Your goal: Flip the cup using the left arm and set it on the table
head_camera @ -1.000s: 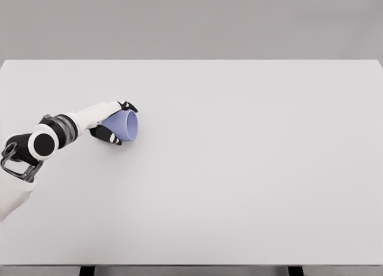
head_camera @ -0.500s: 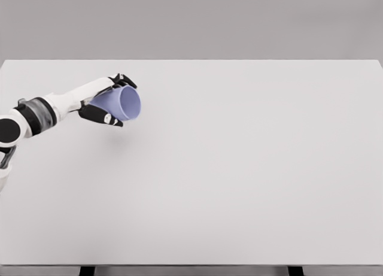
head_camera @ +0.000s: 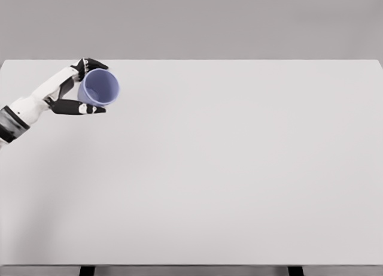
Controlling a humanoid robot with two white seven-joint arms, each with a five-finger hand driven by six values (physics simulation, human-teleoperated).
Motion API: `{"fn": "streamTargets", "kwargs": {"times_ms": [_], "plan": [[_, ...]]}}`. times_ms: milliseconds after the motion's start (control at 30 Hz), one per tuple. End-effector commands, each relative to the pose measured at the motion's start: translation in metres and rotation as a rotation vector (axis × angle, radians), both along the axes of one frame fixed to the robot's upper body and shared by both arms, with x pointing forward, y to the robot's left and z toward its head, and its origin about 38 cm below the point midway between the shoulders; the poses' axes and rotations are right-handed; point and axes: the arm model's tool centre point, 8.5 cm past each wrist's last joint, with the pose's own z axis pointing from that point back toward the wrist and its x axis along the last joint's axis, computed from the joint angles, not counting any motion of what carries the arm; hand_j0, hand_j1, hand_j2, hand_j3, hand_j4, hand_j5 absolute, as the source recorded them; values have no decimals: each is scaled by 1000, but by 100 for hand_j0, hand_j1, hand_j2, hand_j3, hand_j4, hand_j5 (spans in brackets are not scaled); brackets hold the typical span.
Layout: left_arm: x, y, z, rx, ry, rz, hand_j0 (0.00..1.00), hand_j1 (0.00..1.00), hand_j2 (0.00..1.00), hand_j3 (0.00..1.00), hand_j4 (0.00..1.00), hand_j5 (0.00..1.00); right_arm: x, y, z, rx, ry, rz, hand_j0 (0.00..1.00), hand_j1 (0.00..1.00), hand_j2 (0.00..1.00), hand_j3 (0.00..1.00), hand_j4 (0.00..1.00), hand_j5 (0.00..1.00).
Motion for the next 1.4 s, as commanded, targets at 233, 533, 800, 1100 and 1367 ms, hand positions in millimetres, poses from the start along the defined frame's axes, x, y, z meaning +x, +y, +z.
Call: {"fn": "streamTargets", "kwargs": {"times_ms": [233, 533, 800, 1100, 1367], "plan": [[-9, 15, -36, -308, 84, 71, 41, 41, 41, 41, 41, 41, 0, 0, 0, 0, 0, 0, 100, 100, 100, 100, 100, 100], [-7, 7, -80, -472, 192, 145, 41, 41, 41, 41, 41, 41, 0, 0, 0, 2, 0, 0, 100, 100, 100, 100, 100, 100], [-6, 3, -95, -532, 311, 169, 41, 41, 41, 41, 41, 41, 0, 0, 0, 0, -1, 0, 100, 100, 100, 100, 100, 100], [-7, 5, -105, -530, 374, 188, 42, 42, 42, 42, 42, 42, 0, 0, 0, 0, -1, 0, 100, 100, 100, 100, 100, 100], [-7, 3, -106, -508, 376, 180, 77, 77, 77, 77, 77, 77, 0, 0, 0, 0, -1, 0, 100, 100, 100, 100, 100, 100]]}}
